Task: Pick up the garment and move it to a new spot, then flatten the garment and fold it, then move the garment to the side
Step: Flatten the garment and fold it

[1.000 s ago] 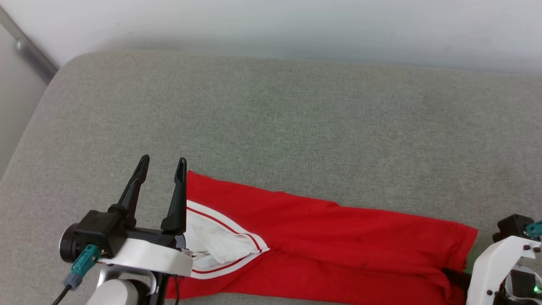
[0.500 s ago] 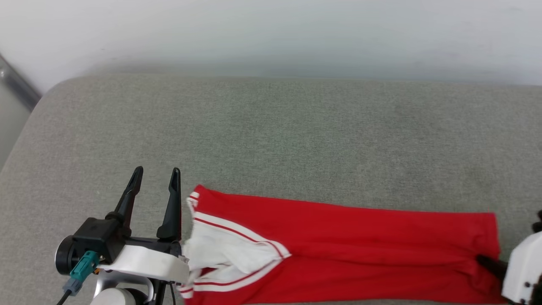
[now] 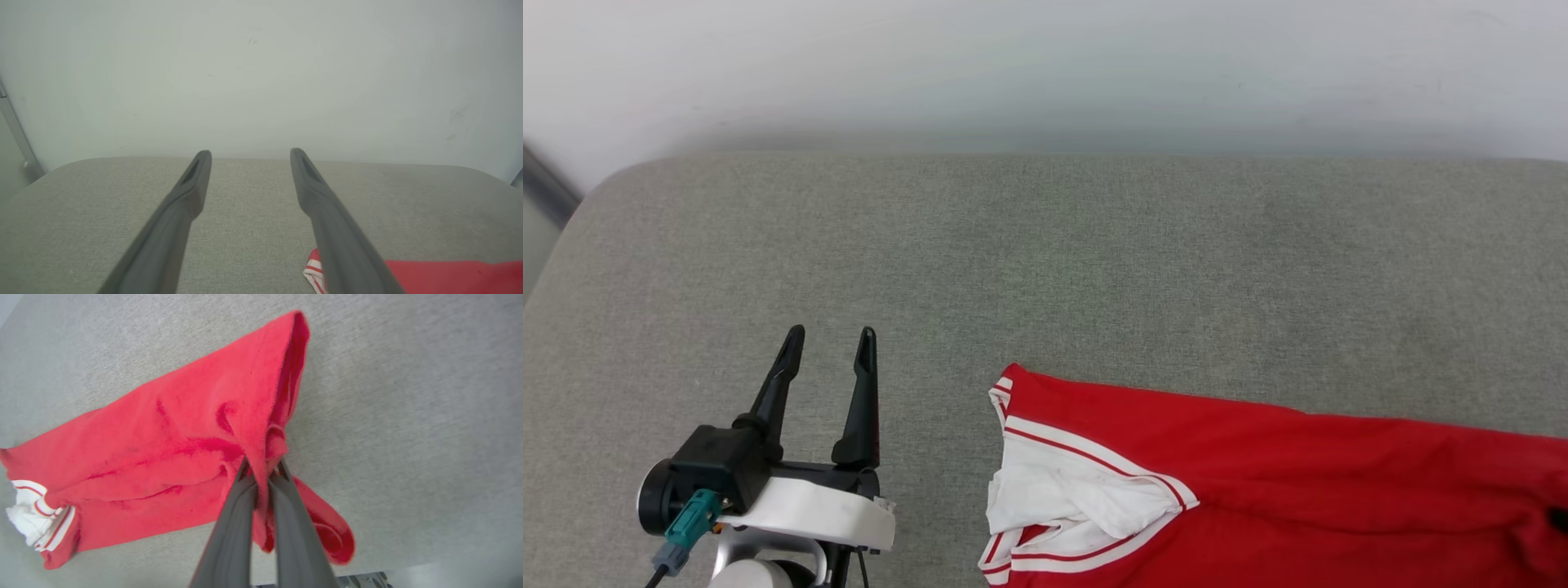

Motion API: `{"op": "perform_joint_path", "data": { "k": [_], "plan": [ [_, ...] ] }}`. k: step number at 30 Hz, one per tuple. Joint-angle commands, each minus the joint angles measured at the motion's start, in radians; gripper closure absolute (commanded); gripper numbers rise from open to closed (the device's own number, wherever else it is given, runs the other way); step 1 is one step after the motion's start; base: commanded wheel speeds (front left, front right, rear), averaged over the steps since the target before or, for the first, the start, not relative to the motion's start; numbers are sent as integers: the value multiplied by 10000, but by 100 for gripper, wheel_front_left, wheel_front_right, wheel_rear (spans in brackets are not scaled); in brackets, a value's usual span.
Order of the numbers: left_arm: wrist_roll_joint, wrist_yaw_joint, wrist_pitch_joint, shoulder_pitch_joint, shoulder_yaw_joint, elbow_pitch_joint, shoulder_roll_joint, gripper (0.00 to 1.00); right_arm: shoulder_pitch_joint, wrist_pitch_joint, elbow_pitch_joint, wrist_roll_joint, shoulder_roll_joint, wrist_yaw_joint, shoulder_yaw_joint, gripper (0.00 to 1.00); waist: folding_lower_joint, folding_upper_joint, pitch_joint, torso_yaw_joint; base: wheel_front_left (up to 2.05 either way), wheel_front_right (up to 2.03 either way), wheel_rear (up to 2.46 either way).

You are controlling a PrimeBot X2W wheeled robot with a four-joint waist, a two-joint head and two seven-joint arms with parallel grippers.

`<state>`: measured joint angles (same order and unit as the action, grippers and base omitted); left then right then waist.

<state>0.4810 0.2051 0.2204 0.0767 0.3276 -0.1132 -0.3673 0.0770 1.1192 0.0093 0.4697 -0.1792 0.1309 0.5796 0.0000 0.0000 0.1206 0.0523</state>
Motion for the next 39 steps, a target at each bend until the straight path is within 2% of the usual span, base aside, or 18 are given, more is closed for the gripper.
{"op": "perform_joint_path", "data": {
  "k": [1,5,10,14,18,27,30,33,34,35,36,39],
  "plan": [
    [27,-26,51,40,35,8,24,0,227,143,-42,209,204,-4,-1,100,0,0,-19,4,0,0,0],
    [30,-71,28,113,88,59,35,0,572,1205,-63,1374,995,-4,23,100,0,0,-86,48,0,0,0],
    [36,-113,-27,243,189,114,41,0,886,2014,658,3785,1309,-4,-501,100,0,0,-116,179,0,0,0],
    [41,-177,-78,362,324,178,111,0,999,1544,1707,5847,1304,-4,-1756,100,0,0,-119,351,0,0,0],
    [38,-225,-96,485,436,264,171,0,1080,754,2319,7224,1295,-4,-3471,100,0,0,-100,547,0,0,0],
    [62,-348,-102,725,638,451,247,0,1642,-882,2966,8582,1297,-4,-6868,100,0,0,63,940,0,0,0],
    [68,-370,-75,765,663,503,262,0,1972,-1543,3142,8615,1296,-4,-7635,100,0,0,160,1002,0,0,0],
    [75,-389,-59,833,695,566,280,0,2255,-2207,3598,7956,1293,-4,-8108,100,0,0,241,1056,0,0,0],
    [77,-411,-49,872,706,586,293,0,2335,-2353,3723,7867,1298,-4,-8234,91,0,0,271,1071,0,0,0],
    [89,-428,-46,882,718,618,303,0,2411,-2491,3827,7782,1298,-4,-8342,53,0,0,296,1081,0,0,0],
    [101,-439,-42,886,722,654,305,0,2471,-2584,3930,7702,1296,-4,-8458,0,0,0,310,1086,0,0,0],
    [128,-446,-12,866,724,726,303,0,2610,-2844,4014,7519,1292,-4,-8712,0,0,0,342,1056,0,0,0]
  ]
}}
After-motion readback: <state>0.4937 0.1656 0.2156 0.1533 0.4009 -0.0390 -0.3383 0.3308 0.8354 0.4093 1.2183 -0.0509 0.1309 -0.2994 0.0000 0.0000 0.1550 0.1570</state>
